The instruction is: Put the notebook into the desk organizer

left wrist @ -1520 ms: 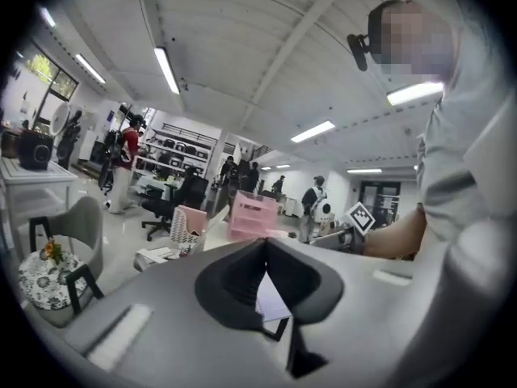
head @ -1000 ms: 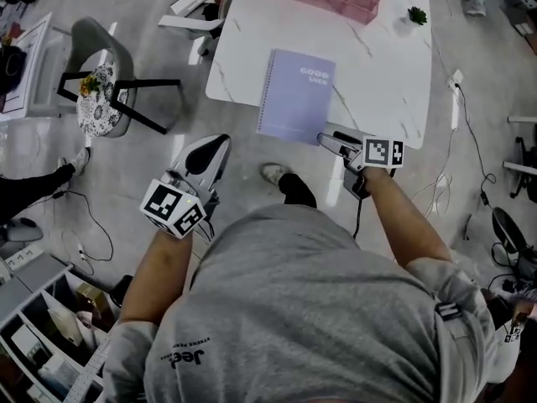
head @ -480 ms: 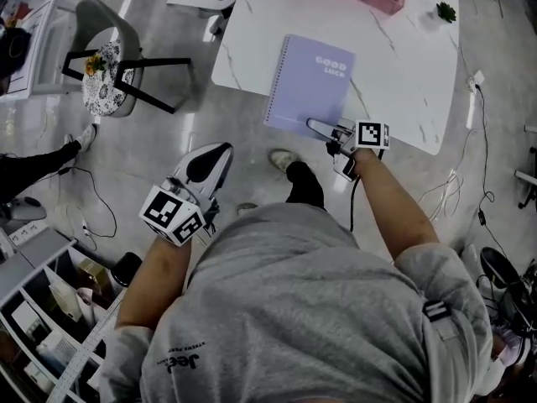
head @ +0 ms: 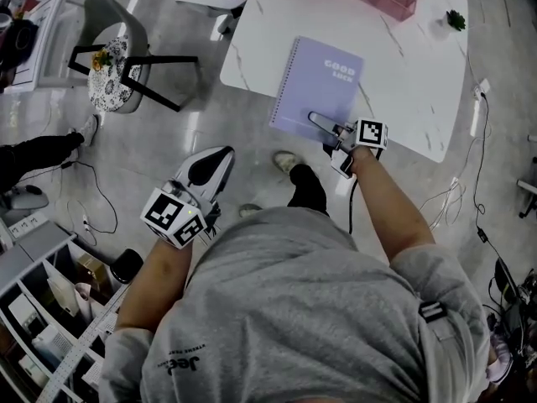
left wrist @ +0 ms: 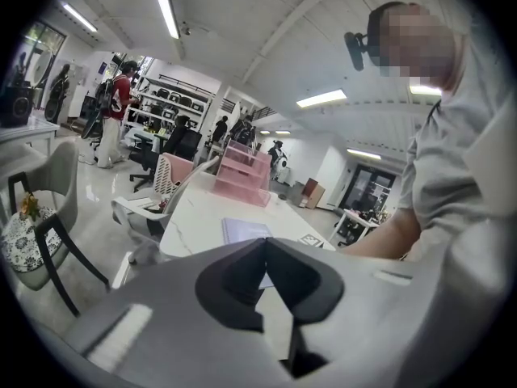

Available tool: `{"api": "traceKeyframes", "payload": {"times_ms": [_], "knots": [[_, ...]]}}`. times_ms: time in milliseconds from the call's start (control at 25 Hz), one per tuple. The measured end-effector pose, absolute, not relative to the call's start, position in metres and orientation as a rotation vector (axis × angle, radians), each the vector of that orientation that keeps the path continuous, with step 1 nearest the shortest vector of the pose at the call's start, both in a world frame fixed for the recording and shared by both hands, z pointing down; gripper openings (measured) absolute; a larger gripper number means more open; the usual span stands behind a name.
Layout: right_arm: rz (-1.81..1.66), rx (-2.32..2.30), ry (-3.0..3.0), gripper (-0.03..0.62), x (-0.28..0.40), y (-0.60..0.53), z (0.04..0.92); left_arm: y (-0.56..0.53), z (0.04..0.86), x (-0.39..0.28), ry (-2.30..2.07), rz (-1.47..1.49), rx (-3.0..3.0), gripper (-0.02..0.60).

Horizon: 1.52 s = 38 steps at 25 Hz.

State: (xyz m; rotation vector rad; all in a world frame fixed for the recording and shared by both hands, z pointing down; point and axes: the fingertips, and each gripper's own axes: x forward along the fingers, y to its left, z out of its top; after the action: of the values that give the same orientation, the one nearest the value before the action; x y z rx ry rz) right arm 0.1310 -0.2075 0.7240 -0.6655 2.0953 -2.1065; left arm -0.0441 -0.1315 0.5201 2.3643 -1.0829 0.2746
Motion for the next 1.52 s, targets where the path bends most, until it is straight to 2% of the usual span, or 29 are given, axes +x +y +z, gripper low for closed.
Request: {"api": "traceKeyframes", "payload": {"times_ms": [40,160,200,280,320,680,960,1240,1320,1520], "knots": [[-2.116,-0.653,2.084,0.333,0.129,-0.207,0.723,-0.132,0.519,-0.045,-1.087,0.274,2.364,0.058],[-2.132,-0.634,2.022,0.223,0.127,-0.208,0.720,-0.130,0.516,-0.049,-1.096,0.271,2.359,0.058],[-2.144,-0.658,1.995,0.146,0.129,-0.208,0.719,-0.130,0.515,-0.050,-1.098,0.268,2.356,0.058],[-2.137,-0.671,1.983,0.056,0.128,-0.209,0.712,-0.128,0.515,-0.052,-1.104,0.257,2.353,0.058],[-2.115,-0.656,2.010,0.035,0.126,-0.209,0.705,-0.128,0.514,-0.052,-1.106,0.252,2.352,0.058],[-1.619,-0.808,2.892,0.031,0.126,-0.220,0.652,-0.122,0.502,-0.064,-1.130,0.207,2.366,0.058],[-1.253,-0.837,3.244,0.031,0.135,-0.268,0.616,-0.126,0.498,-0.076,-1.146,0.192,2.357,0.058],[-0.708,-0.778,3.561,0.031,0.127,-0.316,0.571,-0.137,0.496,-0.087,-1.178,0.194,2.338,0.058],[-0.731,-0.995,3.539,0.031,0.147,-0.346,0.577,-0.140,0.496,-0.088,-1.189,0.198,2.328,0.058],[-1.141,-1.336,3.275,0.031,0.186,-0.402,0.601,-0.146,0.496,-0.091,-1.201,0.211,2.321,0.058]]}}
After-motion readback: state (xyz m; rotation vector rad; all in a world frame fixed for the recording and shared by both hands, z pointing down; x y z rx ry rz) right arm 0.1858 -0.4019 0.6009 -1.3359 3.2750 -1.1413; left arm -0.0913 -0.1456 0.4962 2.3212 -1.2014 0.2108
